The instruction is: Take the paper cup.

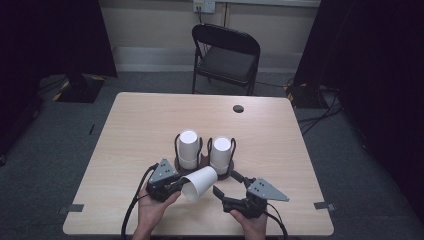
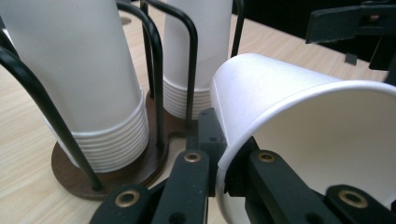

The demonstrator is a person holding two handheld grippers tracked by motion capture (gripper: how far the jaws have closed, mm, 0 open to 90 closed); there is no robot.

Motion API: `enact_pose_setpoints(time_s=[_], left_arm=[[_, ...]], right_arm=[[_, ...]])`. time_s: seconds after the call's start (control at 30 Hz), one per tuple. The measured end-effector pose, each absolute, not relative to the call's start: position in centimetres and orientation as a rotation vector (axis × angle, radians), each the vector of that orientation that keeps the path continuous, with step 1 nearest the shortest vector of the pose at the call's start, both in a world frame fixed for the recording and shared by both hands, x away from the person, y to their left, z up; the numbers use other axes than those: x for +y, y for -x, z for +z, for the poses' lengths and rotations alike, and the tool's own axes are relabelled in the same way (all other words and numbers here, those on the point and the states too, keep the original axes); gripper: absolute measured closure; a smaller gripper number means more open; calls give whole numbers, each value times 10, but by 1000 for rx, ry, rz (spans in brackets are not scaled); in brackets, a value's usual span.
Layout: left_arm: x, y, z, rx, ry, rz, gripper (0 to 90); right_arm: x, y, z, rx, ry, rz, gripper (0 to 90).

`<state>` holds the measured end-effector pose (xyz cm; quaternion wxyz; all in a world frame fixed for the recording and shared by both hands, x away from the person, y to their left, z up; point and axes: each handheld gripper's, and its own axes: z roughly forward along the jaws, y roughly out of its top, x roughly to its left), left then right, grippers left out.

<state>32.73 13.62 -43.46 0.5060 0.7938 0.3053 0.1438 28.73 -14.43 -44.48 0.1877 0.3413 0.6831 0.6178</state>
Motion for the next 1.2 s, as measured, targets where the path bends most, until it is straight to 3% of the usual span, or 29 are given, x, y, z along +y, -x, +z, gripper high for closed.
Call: enact_pose_setpoints(time_s=[0.23,1.2], left_arm=[[135,-336,-429,784,-1955,294,885],[105,-350,-410,790,-2288,134,887]], right_arm=[[-138,-284,-450,1990,-899,1684,132],[-119,-273,-473,2124,-654,1456,146]])
